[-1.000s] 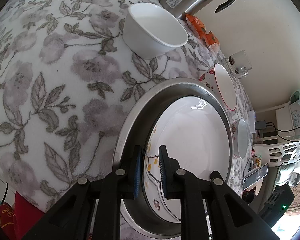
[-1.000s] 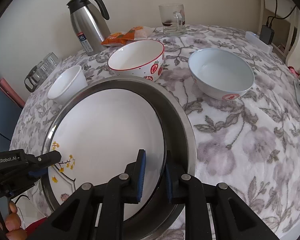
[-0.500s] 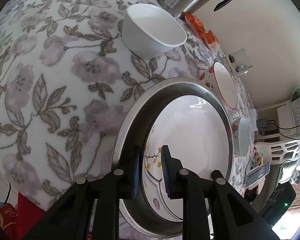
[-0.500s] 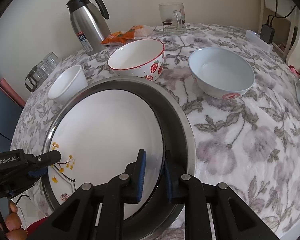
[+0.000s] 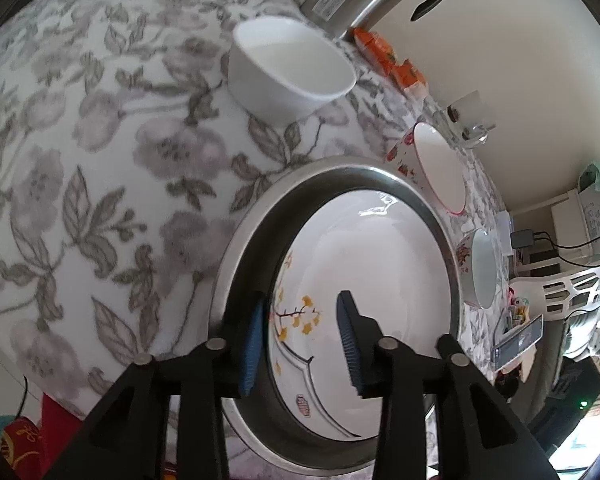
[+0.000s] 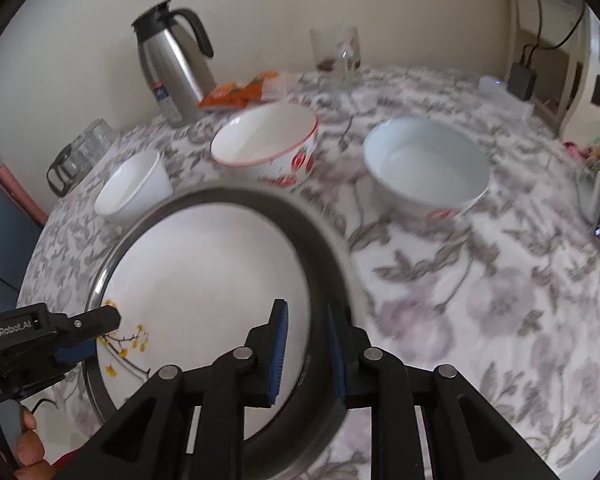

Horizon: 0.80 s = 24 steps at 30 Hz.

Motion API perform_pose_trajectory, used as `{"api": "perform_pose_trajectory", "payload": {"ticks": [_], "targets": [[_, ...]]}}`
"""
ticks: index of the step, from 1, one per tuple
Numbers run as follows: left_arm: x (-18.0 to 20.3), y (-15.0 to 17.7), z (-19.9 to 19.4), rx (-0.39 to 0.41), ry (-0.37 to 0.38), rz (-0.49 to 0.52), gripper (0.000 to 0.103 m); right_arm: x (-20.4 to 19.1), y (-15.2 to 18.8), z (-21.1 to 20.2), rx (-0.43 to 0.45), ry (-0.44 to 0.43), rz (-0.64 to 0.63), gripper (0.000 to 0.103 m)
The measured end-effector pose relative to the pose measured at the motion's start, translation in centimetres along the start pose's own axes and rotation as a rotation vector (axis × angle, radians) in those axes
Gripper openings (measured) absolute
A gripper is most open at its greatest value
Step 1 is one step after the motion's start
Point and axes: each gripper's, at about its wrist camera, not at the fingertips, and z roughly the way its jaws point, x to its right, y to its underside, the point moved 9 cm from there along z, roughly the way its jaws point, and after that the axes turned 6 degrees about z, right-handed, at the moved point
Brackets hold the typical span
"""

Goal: Organize plates and bowls
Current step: 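Lower the white plate into the steel plate and open both grippers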

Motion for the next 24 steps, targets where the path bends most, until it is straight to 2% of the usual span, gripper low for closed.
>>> {"api": "perform_pose_trajectory", "payload": {"ticks": [2,4,10,15,19,20,22,24], "targets": [[0.0,-0.6,-0.8,0.047,-0.031,0.021,0.049,0.2,-0.2,-0.2,0.006,-0.008,0.012,0.023],[0.1,-1.0,-1.4,0.075,-0.029,0.033,0.051,0.2,-0.2,-0.1,0.005,-0.009,0.014,0.023],[0.2,-1.3,-1.7,0.088,-0.027,0.040,0.051,0.0,-0.3,-0.4,0.016,-0.013,0.009,0.024],[0.4,-1.9,-2.8,0.144,-0.029,0.047,0.051,-0.1,-0.7,-0.8,0.039,-0.021,0.014,0.024],[0.8,-2.3,-3.5,0.183,-0.044,0.076,0.059,-0.5,-1.1,-1.4,0.072,-0.032,0.006,0.024],[0.8,-2.3,-3.6,0.189,-0.053,0.084,0.061,-0.6,-1.2,-1.5,0.077,-0.031,0.000,0.027],[0.9,-2.4,-3.7,0.195,-0.073,0.096,0.062,-0.9,-1.2,-1.5,0.083,-0.020,-0.016,0.055],[0.6,-2.5,-3.8,0.198,-0.104,0.102,0.063,-1.2,-1.2,-1.6,0.087,-0.021,-0.033,0.057]]}}
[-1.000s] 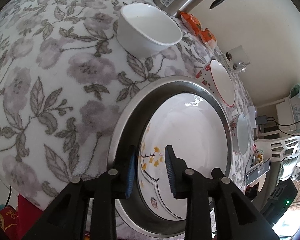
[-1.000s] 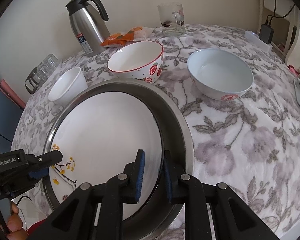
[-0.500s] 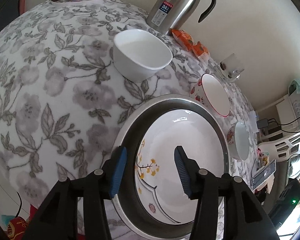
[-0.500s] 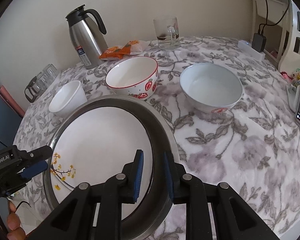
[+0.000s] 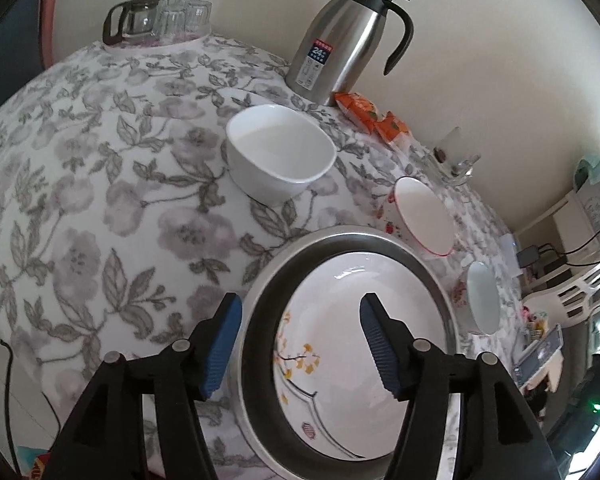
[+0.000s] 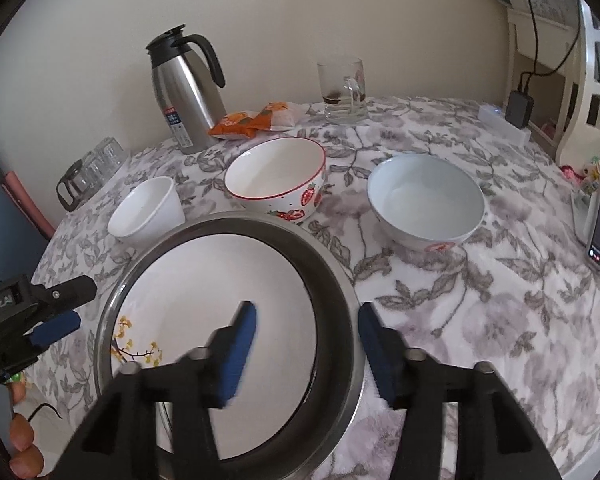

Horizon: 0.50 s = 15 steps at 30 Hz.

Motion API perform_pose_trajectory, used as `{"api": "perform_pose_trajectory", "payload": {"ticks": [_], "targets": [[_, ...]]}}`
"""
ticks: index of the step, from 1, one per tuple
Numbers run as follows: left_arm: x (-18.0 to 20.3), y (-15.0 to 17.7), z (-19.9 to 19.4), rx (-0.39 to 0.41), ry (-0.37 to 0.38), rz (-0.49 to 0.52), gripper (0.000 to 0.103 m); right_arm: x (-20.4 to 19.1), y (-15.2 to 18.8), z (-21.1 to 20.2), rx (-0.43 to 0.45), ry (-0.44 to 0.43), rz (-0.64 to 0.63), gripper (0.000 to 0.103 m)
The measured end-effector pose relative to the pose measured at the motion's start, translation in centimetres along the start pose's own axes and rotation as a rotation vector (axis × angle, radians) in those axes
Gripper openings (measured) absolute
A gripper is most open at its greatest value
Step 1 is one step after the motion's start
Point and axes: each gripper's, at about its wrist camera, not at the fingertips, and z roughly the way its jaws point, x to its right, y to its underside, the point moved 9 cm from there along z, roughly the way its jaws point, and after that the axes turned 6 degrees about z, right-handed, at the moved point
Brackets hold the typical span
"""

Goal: Organize plates and bowls
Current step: 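Lower the white plate into the steel plate and open both grippers, then move both grippers to the rim of the red-rimmed strawberry bowl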

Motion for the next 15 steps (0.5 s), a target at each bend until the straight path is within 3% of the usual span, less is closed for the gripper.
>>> {"api": "perform_pose_trajectory", "payload": {"ticks": [3,4,5,11,13,15], "targets": [[-0.4,0.0,0.2,-0.002,-0.050,0.020,0.070,-0.3,0.1,0.2,-0.004,0.007,-0.024,0.062],[-0.6,0.1,0.2,-0.003,-0.067,0.027,0.083,-0.4,0.2,0.3,-0.005,0.010,-0.029,0.065],[-0.7,0.1,0.3,-0.002,-0.087,0.036,0.087,-0.4,0.2,0.3,-0.007,0.018,-0.036,0.067],[-1.2,0.3,0.6,-0.011,-0.127,0.050,0.089,0.1,0.3,0.7,-0.013,0.048,-0.036,0.078],[-1.2,0.3,0.7,-0.016,-0.125,0.051,0.091,0.3,0.3,0.8,-0.014,0.058,-0.030,0.089],[-1.2,0.3,0.8,-0.016,-0.126,0.054,0.092,0.4,0.2,0.8,-0.012,0.058,-0.025,0.092]]}}
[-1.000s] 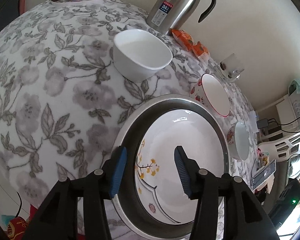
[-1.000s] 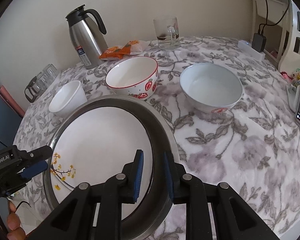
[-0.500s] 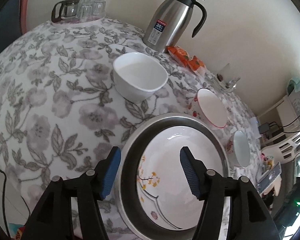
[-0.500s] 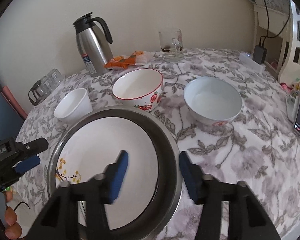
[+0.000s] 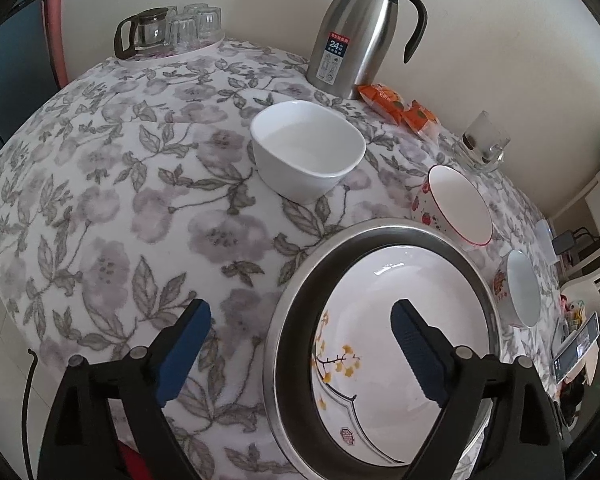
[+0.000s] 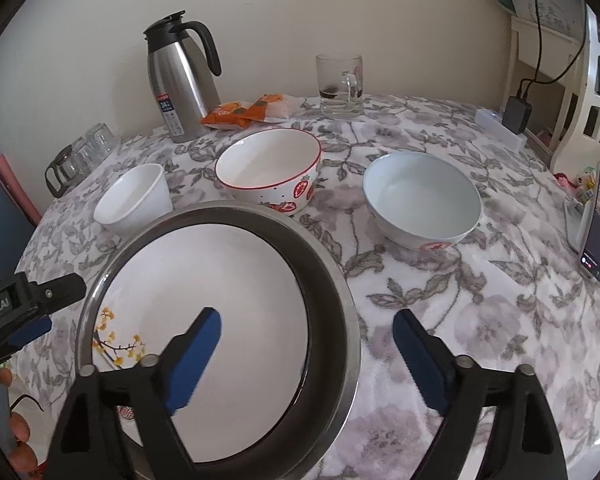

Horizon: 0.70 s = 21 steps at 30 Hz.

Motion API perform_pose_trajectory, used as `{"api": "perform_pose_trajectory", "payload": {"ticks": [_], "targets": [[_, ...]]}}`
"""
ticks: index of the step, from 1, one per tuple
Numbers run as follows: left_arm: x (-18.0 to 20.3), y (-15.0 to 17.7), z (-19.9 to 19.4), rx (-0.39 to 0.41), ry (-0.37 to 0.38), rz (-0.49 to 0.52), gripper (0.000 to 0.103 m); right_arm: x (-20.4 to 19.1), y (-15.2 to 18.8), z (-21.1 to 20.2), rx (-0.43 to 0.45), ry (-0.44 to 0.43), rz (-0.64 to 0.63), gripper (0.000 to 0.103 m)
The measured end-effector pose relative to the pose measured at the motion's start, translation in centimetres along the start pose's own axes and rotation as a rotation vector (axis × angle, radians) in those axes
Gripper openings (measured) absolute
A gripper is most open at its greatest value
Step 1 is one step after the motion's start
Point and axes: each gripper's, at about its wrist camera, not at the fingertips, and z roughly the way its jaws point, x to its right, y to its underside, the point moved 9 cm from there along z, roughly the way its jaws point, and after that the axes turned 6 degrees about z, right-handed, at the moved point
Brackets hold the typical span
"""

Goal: Organize plates and bowls
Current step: 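Move both grippers to the rim of the red-rimmed strawberry bowl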

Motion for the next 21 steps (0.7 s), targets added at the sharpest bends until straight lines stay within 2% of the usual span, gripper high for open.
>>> {"api": "perform_pose_trajectory", "payload": {"ticks": [3,21], "targets": [[-0.1,-0.1,0.0,0.005,-0.012,0.003,0.093,0.2,0.0,0.1,0.000,0.003,0.005,0.103],[0.4,-0.5,-0.2,0.055,-0.035,0.047,0.096,1.1,-0.3,0.0,0.014,0.015,0.035,0.103]]}}
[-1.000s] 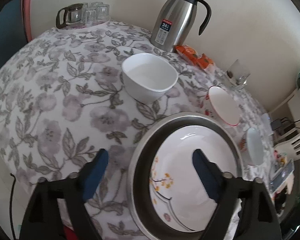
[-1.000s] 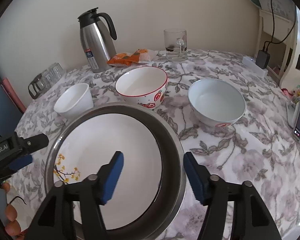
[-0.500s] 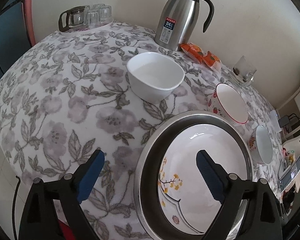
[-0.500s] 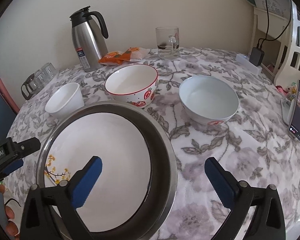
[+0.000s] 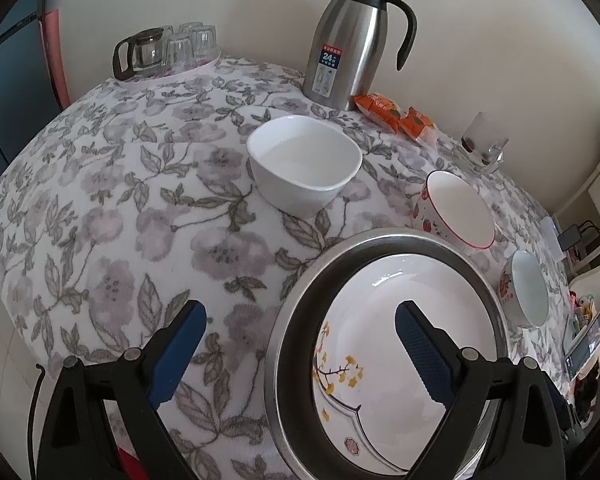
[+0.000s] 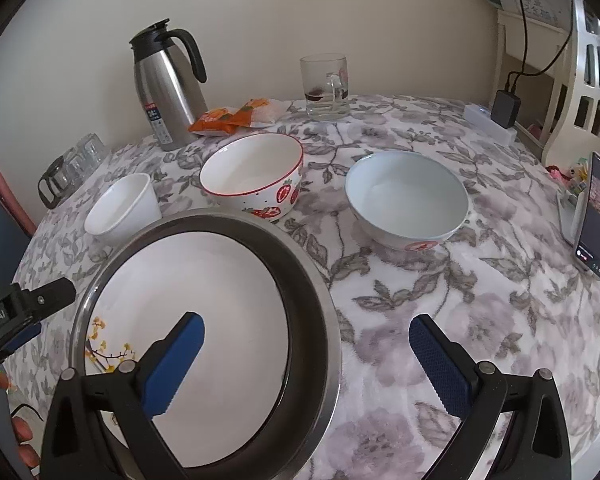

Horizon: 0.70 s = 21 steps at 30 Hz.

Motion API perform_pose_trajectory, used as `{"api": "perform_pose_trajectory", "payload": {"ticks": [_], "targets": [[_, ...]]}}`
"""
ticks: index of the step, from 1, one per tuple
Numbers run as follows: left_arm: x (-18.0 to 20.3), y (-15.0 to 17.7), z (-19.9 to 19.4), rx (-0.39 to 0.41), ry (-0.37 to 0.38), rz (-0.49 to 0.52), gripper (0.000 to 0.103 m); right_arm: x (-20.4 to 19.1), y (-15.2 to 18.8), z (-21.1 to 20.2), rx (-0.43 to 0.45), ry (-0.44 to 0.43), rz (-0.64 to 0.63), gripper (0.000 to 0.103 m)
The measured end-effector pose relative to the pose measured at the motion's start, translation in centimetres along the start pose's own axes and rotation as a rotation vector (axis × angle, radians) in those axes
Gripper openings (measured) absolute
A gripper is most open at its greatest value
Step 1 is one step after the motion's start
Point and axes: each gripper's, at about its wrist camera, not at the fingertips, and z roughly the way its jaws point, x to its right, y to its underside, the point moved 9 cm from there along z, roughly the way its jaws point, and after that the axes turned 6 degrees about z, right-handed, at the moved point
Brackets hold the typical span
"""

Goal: Organize plates and bowls
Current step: 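Move both grippers to the rim of the red-rimmed strawberry bowl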

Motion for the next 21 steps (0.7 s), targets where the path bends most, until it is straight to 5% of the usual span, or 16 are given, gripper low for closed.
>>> {"api": "perform_pose_trajectory", "payload": {"ticks": [21], "targets": [[1.2,-1.9,-0.4,0.086,0.016,0.033,0.096,1.2,-0.8,-0.7,0.032,0.017,0.040,0.103]]}}
